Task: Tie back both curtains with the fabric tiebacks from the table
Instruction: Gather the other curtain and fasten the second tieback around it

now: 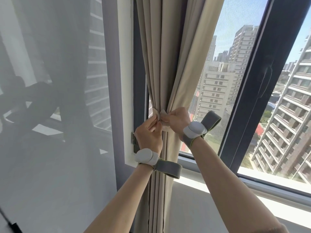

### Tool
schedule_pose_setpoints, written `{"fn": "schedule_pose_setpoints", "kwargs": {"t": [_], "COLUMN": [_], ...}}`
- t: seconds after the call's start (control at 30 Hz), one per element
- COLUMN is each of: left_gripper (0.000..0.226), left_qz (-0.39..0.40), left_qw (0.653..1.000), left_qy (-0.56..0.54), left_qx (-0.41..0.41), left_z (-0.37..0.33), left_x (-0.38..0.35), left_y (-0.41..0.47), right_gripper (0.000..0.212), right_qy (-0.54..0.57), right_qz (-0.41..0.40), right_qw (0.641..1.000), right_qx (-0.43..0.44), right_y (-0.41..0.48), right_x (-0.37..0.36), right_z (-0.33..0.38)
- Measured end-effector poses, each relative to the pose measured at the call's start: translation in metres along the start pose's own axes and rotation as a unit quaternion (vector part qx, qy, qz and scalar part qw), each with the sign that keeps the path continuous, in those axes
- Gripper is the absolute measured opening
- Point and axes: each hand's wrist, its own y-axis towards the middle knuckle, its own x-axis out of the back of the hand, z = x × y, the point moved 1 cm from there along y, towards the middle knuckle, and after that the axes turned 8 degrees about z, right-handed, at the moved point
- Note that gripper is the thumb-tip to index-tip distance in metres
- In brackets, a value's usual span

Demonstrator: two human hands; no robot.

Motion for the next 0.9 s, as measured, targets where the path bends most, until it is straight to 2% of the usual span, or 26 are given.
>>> {"fn": "schedule_pose_setpoints", "kwargs": {"t": [0.23,0.47,0.6,0.77,0.9], "left_gripper": [0.031,0.029,0.027,0.025,0.025], "left_qz": [-0.011,-0.032,-0.047,-0.052,-0.05], "left_qw": [1.0,0.998,0.997,0.996,0.997], "left_qy": [-0.007,-0.039,-0.05,-0.054,-0.053], "left_qx": [0.012,0.037,0.043,0.045,0.038], "left_z": [0.005,0.005,0.005,0.006,0.007], "left_x": [-0.002,-0.006,-0.008,-0.008,-0.006], "left_y": [0.003,-0.002,-0.001,-0.001,0.002], "right_gripper": [0.023,0.031,0.036,0.055,0.057], "right_qy": [0.006,0.017,0.061,0.054,0.037], "right_qz": [-0.014,-0.019,-0.02,-0.015,-0.002], "right_qw": [1.0,0.999,0.998,0.997,0.996], "right_qx": [-0.008,-0.02,0.016,0.049,0.085], "right_y": [0.001,0.005,0.005,0.008,0.009], "right_x": [-0.002,-0.007,-0.008,-0.011,-0.012], "right_z": [0.003,0.003,-0.004,-0.01,-0.012]}}
